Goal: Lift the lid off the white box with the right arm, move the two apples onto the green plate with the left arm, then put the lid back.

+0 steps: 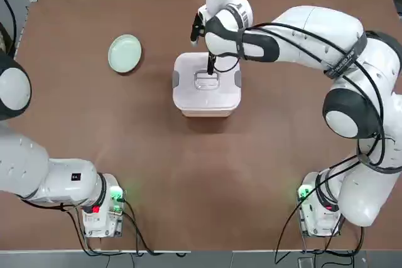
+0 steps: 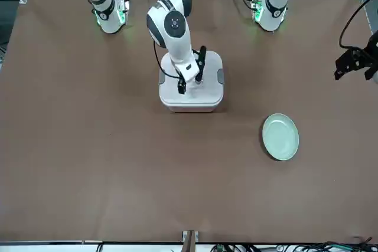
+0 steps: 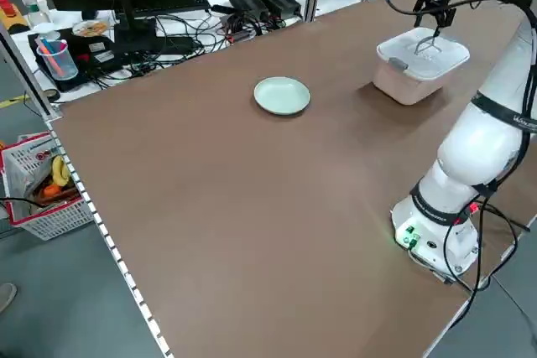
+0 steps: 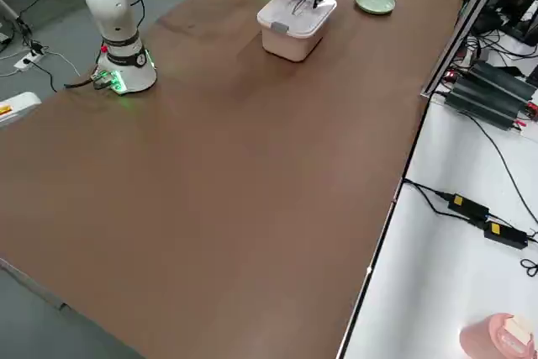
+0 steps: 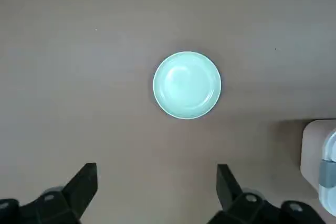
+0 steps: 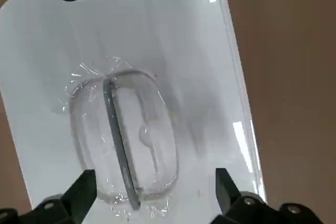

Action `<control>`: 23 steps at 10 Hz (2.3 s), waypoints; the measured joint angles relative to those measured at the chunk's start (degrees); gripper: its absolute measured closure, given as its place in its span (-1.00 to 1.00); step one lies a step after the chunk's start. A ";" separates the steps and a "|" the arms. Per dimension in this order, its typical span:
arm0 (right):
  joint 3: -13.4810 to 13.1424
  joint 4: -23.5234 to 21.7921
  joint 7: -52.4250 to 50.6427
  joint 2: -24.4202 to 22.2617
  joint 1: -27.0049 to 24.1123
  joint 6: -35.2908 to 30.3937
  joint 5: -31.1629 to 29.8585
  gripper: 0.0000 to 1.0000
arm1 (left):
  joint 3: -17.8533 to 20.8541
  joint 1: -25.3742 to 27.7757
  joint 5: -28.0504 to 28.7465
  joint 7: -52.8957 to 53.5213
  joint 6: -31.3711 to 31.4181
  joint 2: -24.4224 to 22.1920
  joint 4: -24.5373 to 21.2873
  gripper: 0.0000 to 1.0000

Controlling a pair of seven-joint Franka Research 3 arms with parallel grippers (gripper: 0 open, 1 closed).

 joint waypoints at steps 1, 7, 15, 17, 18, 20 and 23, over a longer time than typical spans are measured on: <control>0.01 -0.09 0.00 0.06 0.08 0.29 0.98 -1.00 | 0.00 0.00 0.00 0.00 0.00 -0.03 0.01 -1.00; 0.02 -0.20 0.05 0.96 0.48 0.76 1.40 -0.96 | 0.11 0.02 0.00 0.00 0.00 -0.03 0.02 -1.00; 0.17 -0.14 3.14 1.14 0.66 0.09 1.55 0.77 | 0.17 0.12 0.00 0.08 -0.34 -0.03 0.02 -1.00; 0.18 -0.14 3.15 0.80 0.82 -0.72 1.91 0.86 | 0.17 0.13 0.00 0.10 -0.34 -0.03 0.02 -1.00; 0.15 -0.14 3.15 0.59 0.82 -0.96 1.97 0.86 | 0.17 0.13 0.00 0.10 -0.34 -0.03 0.02 -1.00; -0.03 0.00 3.20 -0.57 0.81 -2.09 2.13 0.86 | 0.17 0.13 0.00 0.10 -0.34 -0.02 -0.04 -1.00; -1.18 0.02 3.93 -4.95 -0.15 -4.34 2.19 0.86 | 0.17 0.14 0.00 0.11 -0.36 -0.01 -0.06 -1.00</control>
